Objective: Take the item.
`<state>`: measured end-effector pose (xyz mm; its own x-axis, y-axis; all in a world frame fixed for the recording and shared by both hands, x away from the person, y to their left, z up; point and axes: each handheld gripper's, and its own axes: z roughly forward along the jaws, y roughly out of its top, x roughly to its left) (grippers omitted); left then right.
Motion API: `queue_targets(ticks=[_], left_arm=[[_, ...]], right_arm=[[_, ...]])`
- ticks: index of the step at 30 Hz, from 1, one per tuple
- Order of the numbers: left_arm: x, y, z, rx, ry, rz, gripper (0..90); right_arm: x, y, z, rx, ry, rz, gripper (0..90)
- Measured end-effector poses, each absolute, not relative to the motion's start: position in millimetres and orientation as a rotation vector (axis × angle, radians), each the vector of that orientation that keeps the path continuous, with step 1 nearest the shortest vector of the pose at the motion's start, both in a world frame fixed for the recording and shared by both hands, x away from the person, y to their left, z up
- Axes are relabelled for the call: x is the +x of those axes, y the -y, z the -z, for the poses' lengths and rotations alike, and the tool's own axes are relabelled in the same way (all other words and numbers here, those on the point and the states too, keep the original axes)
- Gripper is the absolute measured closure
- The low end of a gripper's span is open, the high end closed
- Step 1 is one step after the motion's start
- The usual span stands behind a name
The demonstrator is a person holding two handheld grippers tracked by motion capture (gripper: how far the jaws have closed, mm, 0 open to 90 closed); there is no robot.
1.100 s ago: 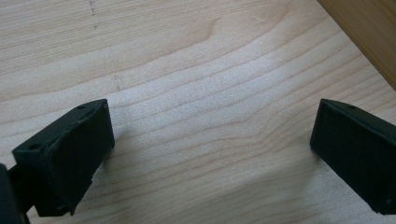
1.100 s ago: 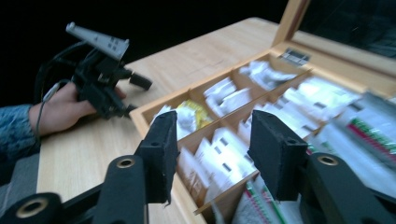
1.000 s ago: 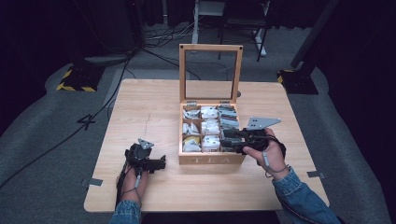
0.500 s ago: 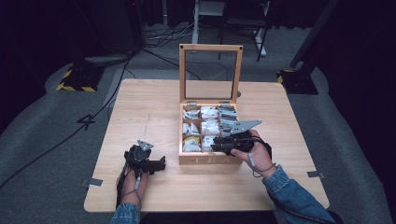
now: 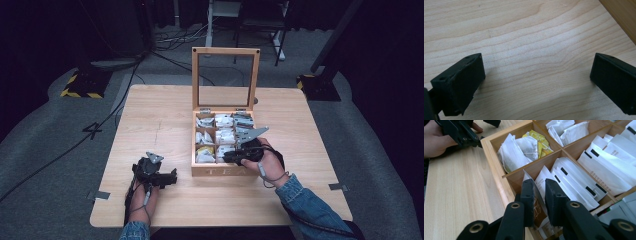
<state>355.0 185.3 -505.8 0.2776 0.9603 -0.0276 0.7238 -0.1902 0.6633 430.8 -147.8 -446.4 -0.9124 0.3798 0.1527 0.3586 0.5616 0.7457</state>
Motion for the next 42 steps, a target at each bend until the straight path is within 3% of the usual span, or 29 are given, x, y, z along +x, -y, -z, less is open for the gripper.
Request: queue_targets(ticks=[4, 11, 42], left_arm=[[355, -185, 506, 1.984, -1.51, -0.542, 0.0], [354, -185, 506, 1.983, -1.512, -0.541, 0.0], [357, -186, 506, 1.994, -1.493, -0.531, 0.0]], right_arm=[[432, 147, 448, 0.66, -2.766, -1.297, 78.6], [431, 148, 448, 0.656, -2.795, -1.282, 89.6], [418, 196, 391, 0.721, -2.461, -1.7, 90.0]])
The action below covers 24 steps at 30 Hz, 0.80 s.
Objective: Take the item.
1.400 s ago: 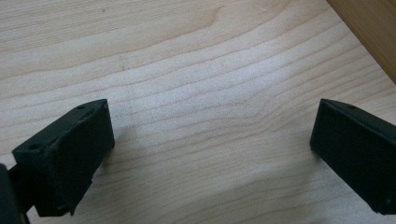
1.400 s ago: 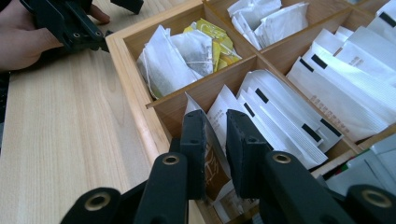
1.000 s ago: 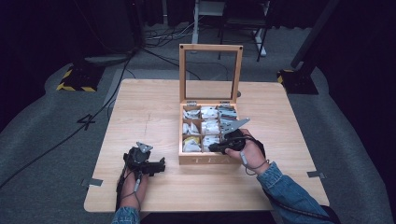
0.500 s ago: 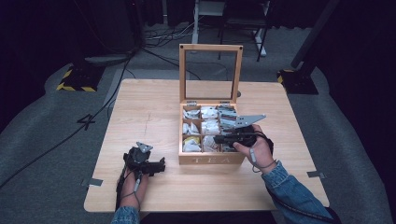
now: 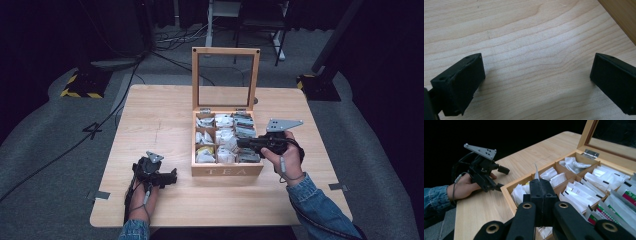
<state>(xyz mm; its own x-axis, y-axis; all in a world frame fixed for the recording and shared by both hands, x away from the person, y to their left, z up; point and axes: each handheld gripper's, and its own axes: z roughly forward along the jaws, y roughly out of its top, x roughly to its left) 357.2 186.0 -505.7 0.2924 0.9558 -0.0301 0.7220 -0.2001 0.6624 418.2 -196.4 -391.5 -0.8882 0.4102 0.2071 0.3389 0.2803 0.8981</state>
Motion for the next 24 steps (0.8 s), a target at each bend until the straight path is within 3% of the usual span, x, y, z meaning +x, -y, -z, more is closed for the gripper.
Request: queue_targets(ticks=[24], left_arm=[[361, -186, 506, 1.997, -1.487, -0.532, 0.0]], right_arm=[[410, 254, 353, 0.774, -2.246, -1.723, 90.0]])
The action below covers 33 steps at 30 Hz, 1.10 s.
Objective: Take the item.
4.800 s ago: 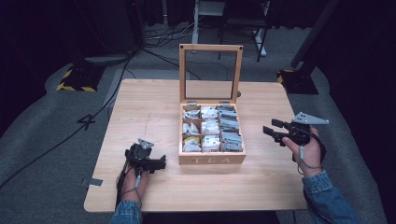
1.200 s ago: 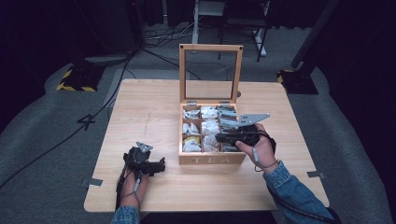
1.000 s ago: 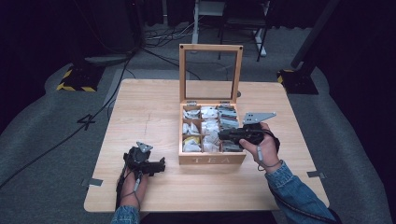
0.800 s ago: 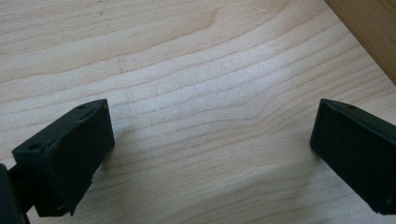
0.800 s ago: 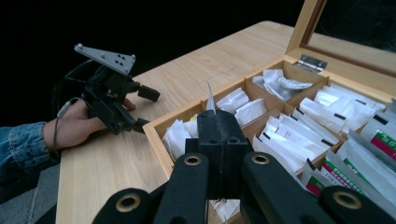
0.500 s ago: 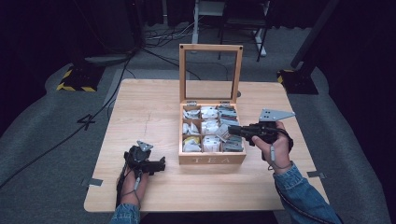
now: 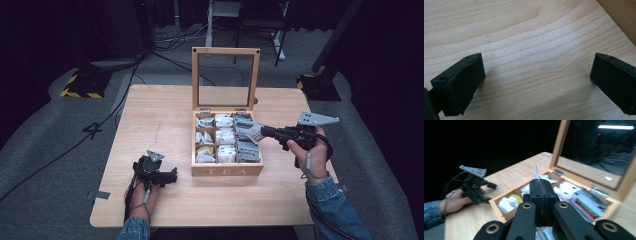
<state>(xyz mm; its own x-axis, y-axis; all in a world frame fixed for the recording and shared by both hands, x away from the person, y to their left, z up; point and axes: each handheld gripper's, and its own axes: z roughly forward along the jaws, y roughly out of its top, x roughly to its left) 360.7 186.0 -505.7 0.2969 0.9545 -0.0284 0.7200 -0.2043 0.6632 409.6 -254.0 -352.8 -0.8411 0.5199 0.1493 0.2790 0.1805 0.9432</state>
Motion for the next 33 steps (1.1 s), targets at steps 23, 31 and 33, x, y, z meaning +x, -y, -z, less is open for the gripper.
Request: queue_targets(ticks=[23, 31, 33], left_arm=[[362, -186, 506, 1.999, -1.485, -0.53, 0.0], [362, -186, 506, 1.999, -1.485, -0.53, 0.0], [362, -186, 506, 1.999, -1.484, -0.53, 0.0]], right_arm=[[433, 305, 364, 0.976, -2.157, -1.609, 90.0], [443, 317, 377, 1.066, -2.148, -1.567, 90.0], [445, 319, 380, 1.082, -2.15, -1.556, 90.0]])
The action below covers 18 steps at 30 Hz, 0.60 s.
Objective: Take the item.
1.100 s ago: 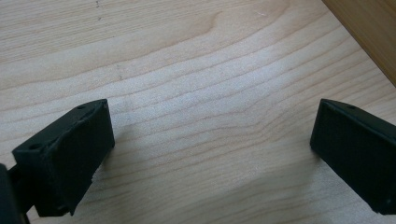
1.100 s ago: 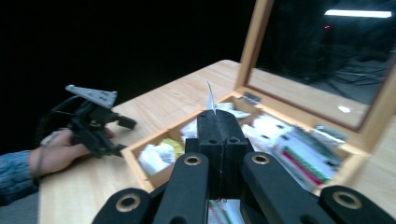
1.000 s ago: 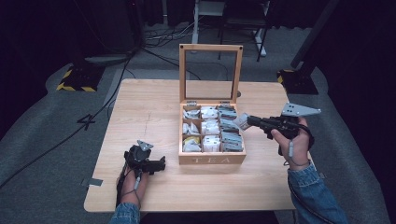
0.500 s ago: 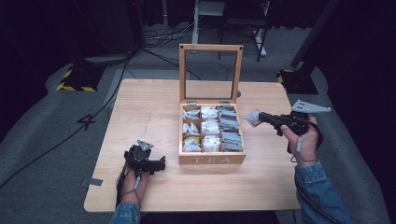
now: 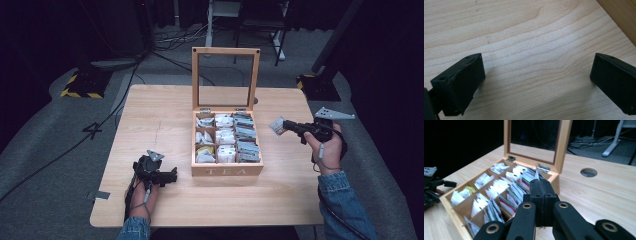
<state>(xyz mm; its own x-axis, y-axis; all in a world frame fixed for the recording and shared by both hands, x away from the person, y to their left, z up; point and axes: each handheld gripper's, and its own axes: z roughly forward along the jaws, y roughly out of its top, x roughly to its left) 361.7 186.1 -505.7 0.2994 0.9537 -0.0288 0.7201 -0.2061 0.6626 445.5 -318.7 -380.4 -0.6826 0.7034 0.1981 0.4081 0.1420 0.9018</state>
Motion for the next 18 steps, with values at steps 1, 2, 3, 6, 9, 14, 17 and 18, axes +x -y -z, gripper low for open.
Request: queue_targets(ticks=[1, 2, 3, 6, 9, 14, 17, 18], left_arm=[[362, -186, 506, 1.999, -1.484, -0.53, 0.0], [362, -186, 506, 1.999, -1.484, -0.529, 0.0], [362, -186, 506, 1.999, -1.485, -0.529, 0.0], [362, -186, 506, 1.999, -1.485, -0.53, 0.0], [362, -186, 506, 1.999, -1.485, -0.529, 0.0], [362, -186, 506, 1.999, -1.485, -0.529, 0.0], [362, -186, 506, 1.999, -1.485, -0.529, 0.0], [362, -186, 506, 1.999, -1.485, -0.53, 0.0]], right_arm=[[445, 319, 380, 1.082, -2.15, -1.556, 90.0], [449, 321, 385, 1.098, -2.154, -1.545, 90.0], [450, 322, 386, 1.102, -2.155, -1.541, 90.0], [454, 325, 393, 1.132, -2.159, -1.531, 90.0], [456, 326, 399, 1.153, -2.17, -1.524, 90.0], [462, 327, 409, 1.184, -2.183, -1.495, 90.0], [464, 329, 413, 1.2, -2.186, -1.482, 90.0], [465, 330, 417, 1.218, -2.188, -1.475, 90.0]])
